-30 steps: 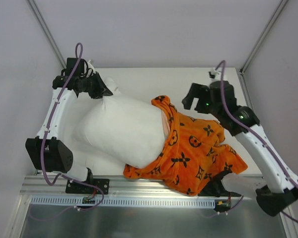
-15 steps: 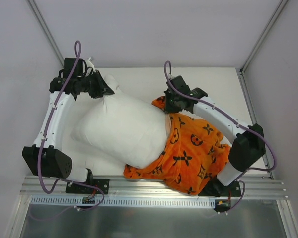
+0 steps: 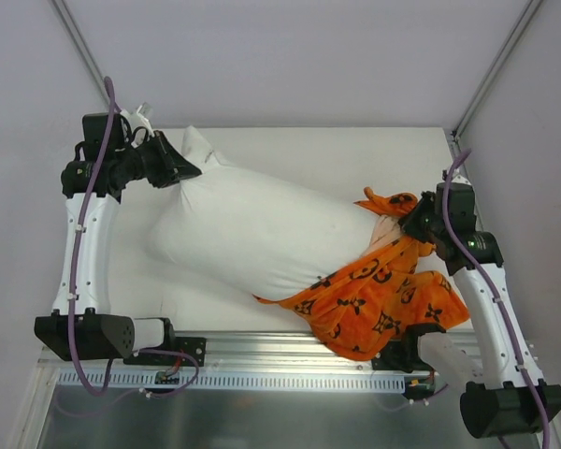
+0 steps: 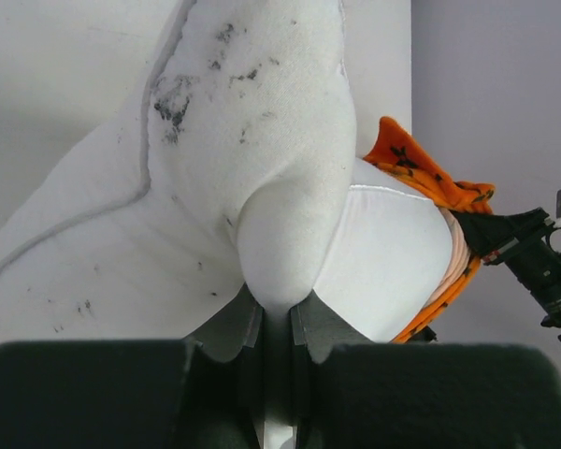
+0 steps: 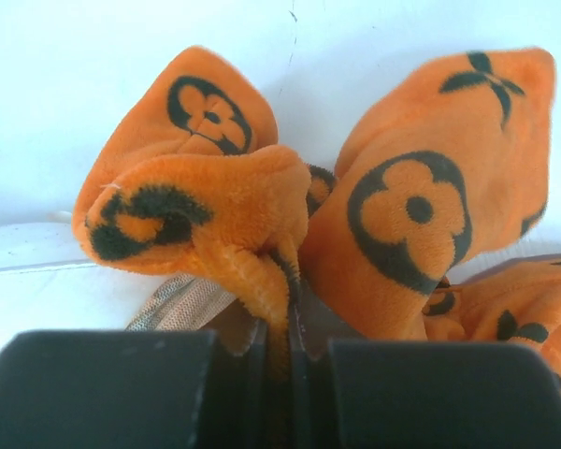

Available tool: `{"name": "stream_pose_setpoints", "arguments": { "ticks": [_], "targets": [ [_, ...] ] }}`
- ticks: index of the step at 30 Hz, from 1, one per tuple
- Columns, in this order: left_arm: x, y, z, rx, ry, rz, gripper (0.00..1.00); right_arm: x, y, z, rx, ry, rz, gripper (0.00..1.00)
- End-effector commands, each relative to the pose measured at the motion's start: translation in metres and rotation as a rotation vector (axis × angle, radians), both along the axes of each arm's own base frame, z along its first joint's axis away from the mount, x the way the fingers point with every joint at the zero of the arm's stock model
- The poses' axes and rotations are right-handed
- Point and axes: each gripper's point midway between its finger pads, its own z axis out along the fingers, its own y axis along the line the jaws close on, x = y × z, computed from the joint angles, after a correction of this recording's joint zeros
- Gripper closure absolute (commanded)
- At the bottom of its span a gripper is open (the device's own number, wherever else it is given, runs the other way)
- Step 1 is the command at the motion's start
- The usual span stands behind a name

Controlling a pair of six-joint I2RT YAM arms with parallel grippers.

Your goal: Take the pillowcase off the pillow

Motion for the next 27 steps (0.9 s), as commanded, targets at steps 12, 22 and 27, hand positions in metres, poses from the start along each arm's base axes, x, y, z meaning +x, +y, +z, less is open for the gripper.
{"name": "stream_pose_setpoints", "arguments": {
  "ticks": [12,22,27],
  "targets": [
    [0.048,0.085,0.044,-0.052,-0.062,0.336,1.0,0.04,-0.054,0.065,-0.087,-0.082,-0.139,0.95],
    [0.081,0.1,-0.038,-0.01,0.152,0.384,0.22,0.021,-0.028,0.056,-0.064,-0.028,0.003,0.04],
    [0.075,0.098,-0.034,0.089,0.092,0.357,0.01,-0.006,-0.01,0.045,-0.001,-0.046,0.074,0.04]
  ]
}}
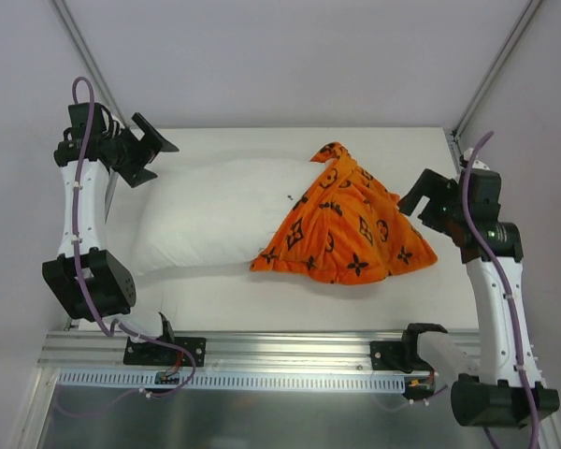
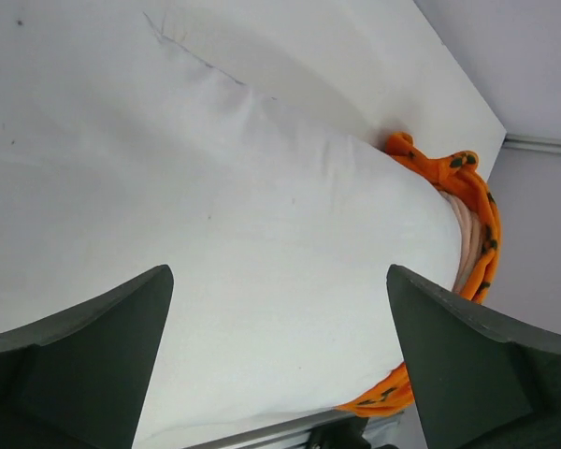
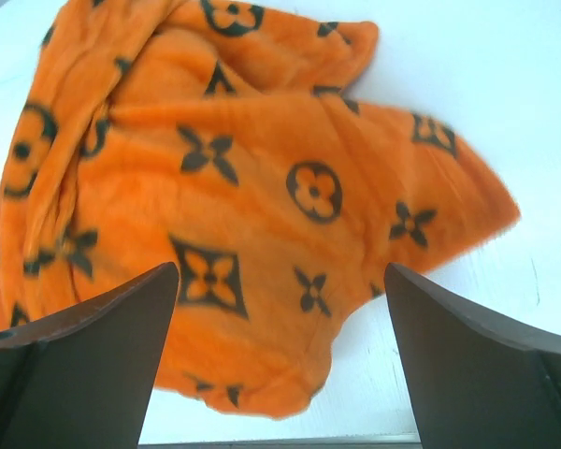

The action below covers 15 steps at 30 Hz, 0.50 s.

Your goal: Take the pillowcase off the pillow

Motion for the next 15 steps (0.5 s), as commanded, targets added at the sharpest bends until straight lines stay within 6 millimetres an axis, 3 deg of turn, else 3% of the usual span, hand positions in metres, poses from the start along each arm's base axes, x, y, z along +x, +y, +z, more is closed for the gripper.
{"name": "stream_pose_setpoints", "arguments": {
  "ticks": [1,5,6,7,8,9,11,15],
  "targets": [
    [-0.007,0.001,0.03,0.124,-0.121,-0.024,0.01,-0.023,0.013,-0.003,0.04,-0.039,0.06,0.04],
    [-0.029,-0.001,0.041,0.338,-0.158,-0.06,0.01,-0.049,0.05,-0.016,0.089,-0.057,0.22,0.04],
    [-0.034,-0.01,0.038,0.373,-0.151,-0.092,0.01,-0.058,0.066,-0.018,0.09,-0.052,0.297,0.04],
    [-0.041,-0.035,0.034,0.395,-0.15,-0.171,0.01,-0.065,0.07,-0.029,0.073,-0.028,0.321,0.04],
    [-0.049,-0.042,0.03,0.423,-0.141,-0.209,0.01,-0.071,0.075,-0.034,0.057,-0.015,0.346,0.04],
    [-0.06,-0.071,0.015,0.426,-0.123,-0.31,0.01,-0.08,0.085,-0.041,0.034,0.012,0.399,0.04],
    [-0.072,-0.087,0.0,0.448,-0.091,-0.37,0.01,-0.089,0.091,-0.06,0.007,0.075,0.44,0.04],
    [-0.103,-0.127,-0.049,0.449,0.016,-0.529,0.01,-0.107,0.103,-0.089,-0.048,0.149,0.512,0.04]
  ]
}}
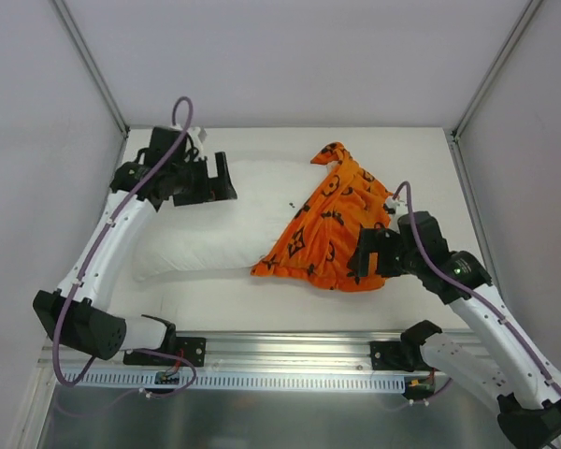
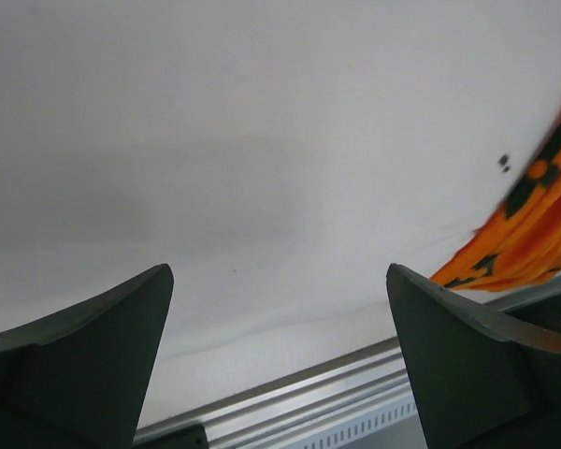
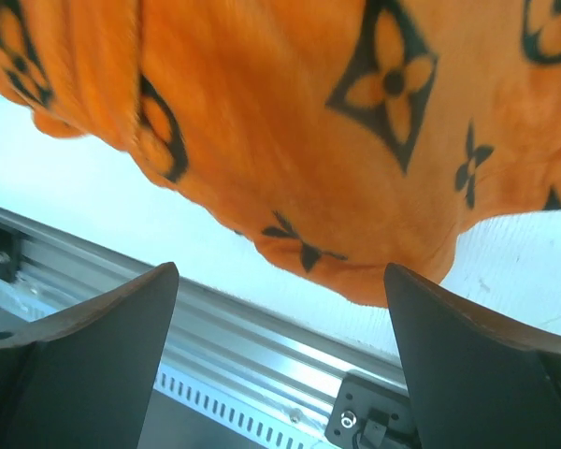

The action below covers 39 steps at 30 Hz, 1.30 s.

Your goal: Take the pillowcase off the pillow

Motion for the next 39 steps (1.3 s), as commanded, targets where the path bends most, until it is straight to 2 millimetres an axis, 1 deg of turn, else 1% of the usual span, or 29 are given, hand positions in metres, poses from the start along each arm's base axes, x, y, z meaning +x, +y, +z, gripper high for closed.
{"name": "stream_pose_setpoints", "arguments": {
  "ticks": [1,2,4,5,6,9,11,12,13,14,15,17,18,19,21,22,24,25,26,27,28,30,31,32,33,34,36,38,39],
  "targets": [
    [-0.026,-0.011,-0.051,0.134,0.129,-0.079,0.01,-0.011,-0.002,-0.023,-0.066,0.052,-0.005,0.04],
    [-0.032,-0.015,-0.068,0.15,0.179,-0.091,0.01,-0.012,-0.001,-0.028,-0.065,0.062,-0.004,0.04],
    [-0.039,-0.029,-0.082,0.141,0.221,-0.139,0.01,-0.012,0.006,-0.041,-0.054,0.069,0.008,0.04],
    [-0.044,-0.039,-0.096,0.153,0.265,-0.166,0.01,-0.011,0.007,-0.046,-0.057,0.075,0.01,0.04],
    [-0.045,-0.042,-0.102,0.159,0.281,-0.171,0.01,-0.011,0.008,-0.055,-0.074,0.093,0.013,0.04],
    [-0.042,-0.052,-0.122,0.147,0.327,-0.184,0.02,-0.002,-0.001,-0.07,-0.154,0.098,-0.026,0.04],
    [-0.036,-0.056,-0.133,0.141,0.341,-0.181,0.31,0.002,-0.006,-0.083,-0.2,0.122,-0.055,0.04],
    [-0.035,-0.058,-0.136,0.139,0.347,-0.18,0.51,0.011,-0.01,-0.086,-0.22,0.094,-0.095,0.02],
    [-0.033,-0.058,-0.14,0.138,0.355,-0.175,0.73,0.012,-0.017,-0.096,-0.255,0.102,-0.131,0.0],
    [-0.03,-0.059,-0.146,0.142,0.374,-0.157,1.0,0.015,-0.021,-0.099,-0.259,0.099,-0.185,0.06],
    [-0.028,-0.059,-0.147,0.142,0.379,-0.144,1.0,0.022,-0.025,-0.1,-0.272,0.074,-0.217,0.19],
    [-0.024,-0.057,-0.146,0.143,0.371,-0.105,1.0,0.023,-0.028,-0.103,-0.272,0.071,-0.251,0.39],
    [-0.022,-0.055,-0.144,0.14,0.364,-0.093,1.0,0.024,-0.026,-0.101,-0.261,0.064,-0.255,0.67],
    [-0.019,-0.053,-0.136,0.128,0.342,-0.07,1.0,0.025,-0.026,-0.099,-0.256,0.058,-0.255,0.81],
    [-0.012,-0.04,-0.13,0.139,0.314,-0.019,1.0,0.024,-0.032,-0.089,-0.254,0.029,-0.277,0.99],
    [-0.006,-0.027,-0.122,0.124,0.294,0.03,1.0,0.026,-0.036,-0.083,-0.257,0.007,-0.291,0.99],
    [0.0,-0.009,-0.114,0.111,0.275,0.091,1.0,0.028,-0.05,-0.059,-0.265,-0.062,-0.333,0.99],
    [0.007,0.013,-0.102,0.087,0.244,0.163,1.0,0.029,-0.058,-0.049,-0.272,-0.083,-0.362,0.99],
    [0.01,0.025,-0.096,0.078,0.227,0.192,1.0,0.029,-0.075,-0.027,-0.283,-0.127,-0.427,0.99],
    [0.015,0.059,-0.079,0.078,0.189,0.291,1.0,0.029,-0.085,-0.014,-0.295,-0.153,-0.453,0.99],
    [0.014,0.077,-0.07,0.077,0.169,0.348,1.0,0.028,-0.103,0.007,-0.31,-0.184,-0.526,0.99],
    [0.012,0.105,-0.052,0.057,0.126,0.424,1.0,0.023,-0.123,0.034,-0.305,-0.247,-0.585,0.99],
    [0.011,0.129,-0.033,0.052,0.071,0.49,1.0,0.021,-0.137,0.045,-0.308,-0.262,-0.643,0.99],
    [0.01,0.137,-0.025,0.054,0.052,0.508,1.0,0.019,-0.143,0.053,-0.308,-0.277,-0.661,0.99],
    [0.006,0.144,-0.02,0.067,0.045,0.526,1.0,0.019,-0.149,0.07,-0.295,-0.309,-0.687,0.99],
    [0.005,0.148,-0.008,0.067,0.014,0.536,1.0,0.018,-0.154,0.075,-0.308,-0.312,-0.704,0.99],
    [0.004,0.149,-0.003,0.062,0.002,0.543,1.0,0.02,-0.163,0.081,-0.319,-0.308,-0.749,0.99],
    [0.005,0.144,-0.002,0.04,0.005,0.526,1.0,0.027,-0.166,0.073,-0.344,-0.264,-0.765,0.99],
    [0.005,0.143,-0.004,0.035,0.012,0.523,1.0,0.029,-0.168,0.063,-0.368,-0.234,-0.77,0.99]
  ]
}}
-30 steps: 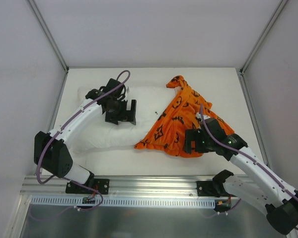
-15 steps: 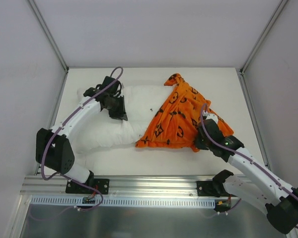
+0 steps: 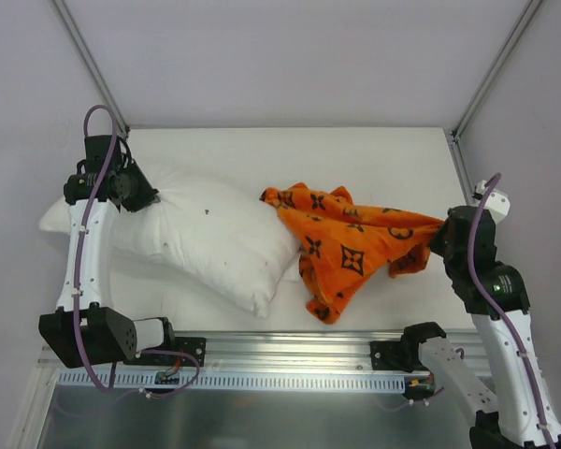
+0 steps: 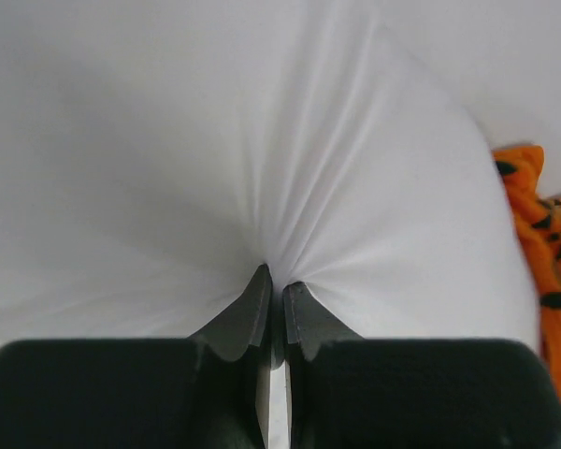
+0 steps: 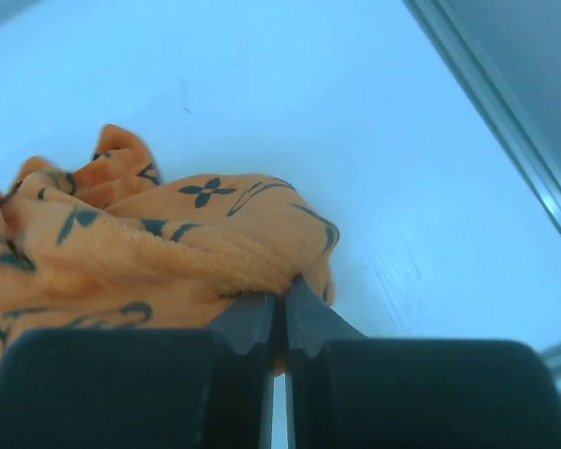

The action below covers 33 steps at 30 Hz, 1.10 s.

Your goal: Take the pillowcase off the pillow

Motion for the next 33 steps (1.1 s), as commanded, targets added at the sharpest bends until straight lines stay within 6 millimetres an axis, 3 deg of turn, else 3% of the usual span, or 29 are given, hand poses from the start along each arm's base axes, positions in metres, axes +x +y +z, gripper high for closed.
{"name": "stream_pose_setpoints", "arguments": {
  "ticks": [1,5,7,10,17,21,23,24,27,30,31,33],
  "targets": [
    [0.003,-0.001,0.019,0.023,-0.057,-0.015,1.0,0.0,-0.029,-0.03,-0.142,0.18,-0.111,0.99],
    [0.003,-0.01,0.014,-0.015,-0.042,-0.051,1.0,0.017,-0.048,-0.053,-0.121,0.249,-0.206,0.99],
    [0.004,-0.009,0.018,-0.006,-0.054,-0.062,1.0,0.019,-0.054,-0.046,-0.085,0.237,-0.233,0.99],
    [0.004,-0.008,0.026,0.009,-0.078,-0.067,1.0,0.022,-0.07,-0.002,-0.044,0.089,-0.29,0.99],
    [0.022,-0.031,0.047,-0.11,-0.119,-0.122,1.0,0.031,-0.074,0.103,-0.038,-0.149,-0.279,0.99],
    [0.04,-0.03,0.084,-0.107,-0.204,-0.131,1.0,0.015,-0.085,0.155,-0.058,-0.277,-0.347,0.99],
    [0.048,-0.034,0.101,-0.116,-0.242,-0.15,1.0,0.014,-0.084,0.169,-0.059,-0.308,-0.325,0.99],
    [0.056,-0.034,0.118,-0.117,-0.283,-0.163,1.0,0.017,-0.081,0.177,-0.057,-0.318,-0.303,0.99],
    [0.069,-0.043,0.15,-0.155,-0.351,-0.205,1.0,0.037,-0.058,0.17,-0.008,-0.271,-0.156,0.99],
    [0.08,-0.048,0.168,-0.195,-0.384,-0.201,1.0,0.062,-0.039,0.132,0.068,-0.146,-0.047,0.99],
    [0.083,-0.049,0.168,-0.205,-0.383,-0.197,1.0,0.072,-0.032,0.109,0.101,-0.106,-0.006,0.99],
    [0.089,-0.053,0.168,-0.224,-0.375,-0.179,1.0,0.081,-0.024,0.086,0.147,-0.083,0.023,0.99]
  ]
}}
